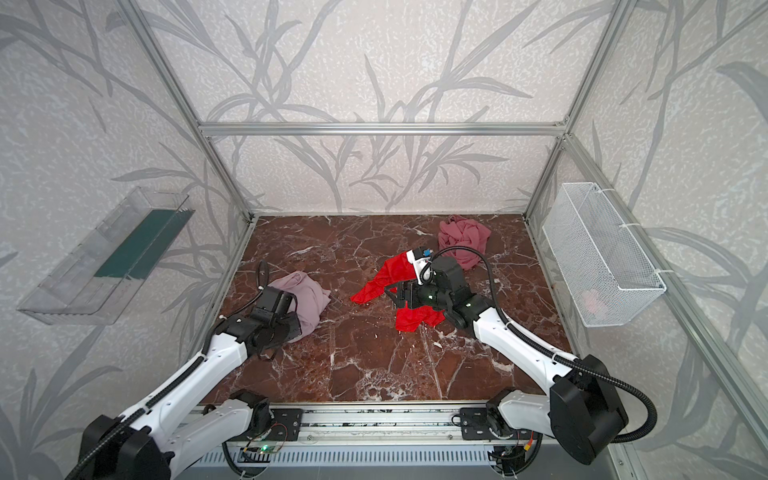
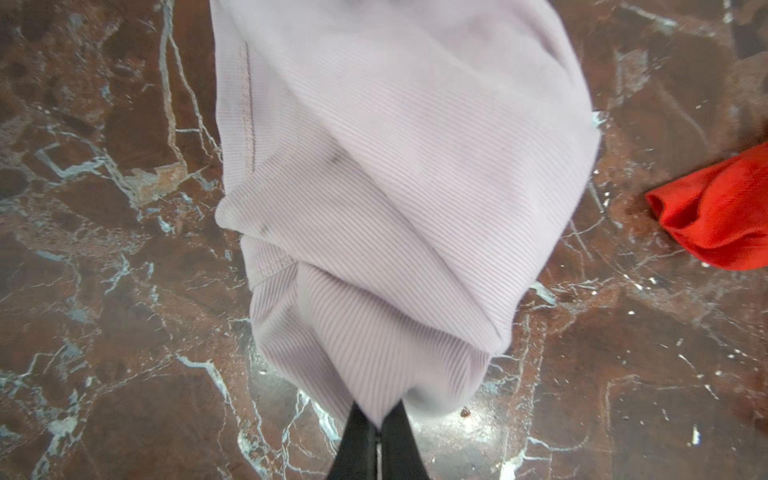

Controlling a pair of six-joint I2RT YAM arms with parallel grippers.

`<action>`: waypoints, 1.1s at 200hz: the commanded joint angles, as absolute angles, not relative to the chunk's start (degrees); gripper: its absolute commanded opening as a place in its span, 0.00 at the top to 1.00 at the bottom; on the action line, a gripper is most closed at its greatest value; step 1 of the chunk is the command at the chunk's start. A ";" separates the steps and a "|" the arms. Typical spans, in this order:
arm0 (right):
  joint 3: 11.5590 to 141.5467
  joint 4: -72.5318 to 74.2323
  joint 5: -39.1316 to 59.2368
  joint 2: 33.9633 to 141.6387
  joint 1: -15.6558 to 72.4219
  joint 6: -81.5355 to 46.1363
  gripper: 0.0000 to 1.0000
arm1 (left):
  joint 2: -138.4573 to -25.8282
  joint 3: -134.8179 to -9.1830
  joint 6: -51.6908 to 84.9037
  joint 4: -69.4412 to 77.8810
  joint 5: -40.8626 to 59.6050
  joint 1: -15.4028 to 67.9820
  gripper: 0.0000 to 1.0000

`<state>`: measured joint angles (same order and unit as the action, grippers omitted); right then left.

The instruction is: Pick out a specific cloth from the pile

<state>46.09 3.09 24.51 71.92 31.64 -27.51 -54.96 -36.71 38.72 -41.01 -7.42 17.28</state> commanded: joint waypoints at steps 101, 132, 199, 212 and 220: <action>46.41 7.16 26.28 73.47 31.46 -30.15 0.19 | -51.31 -54.10 35.50 -50.24 -14.32 17.84 1.00; 46.49 6.94 26.19 73.43 31.42 -30.01 0.19 | -56.09 -59.19 32.28 -47.93 -16.52 17.53 1.00; 46.76 5.97 25.45 74.00 31.46 -28.99 0.19 | -71.49 -63.28 28.42 -35.20 -10.47 9.87 1.00; 46.99 5.29 25.06 74.09 31.42 -28.54 0.20 | -74.32 -63.43 28.22 -32.23 -9.10 8.52 1.00; 47.07 4.98 24.72 74.20 31.46 -28.24 0.19 | -76.30 -63.78 27.85 -30.69 -8.47 8.11 1.00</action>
<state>46.09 5.76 25.52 73.69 31.64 -29.74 -72.34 -61.80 29.50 -37.26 -10.96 9.74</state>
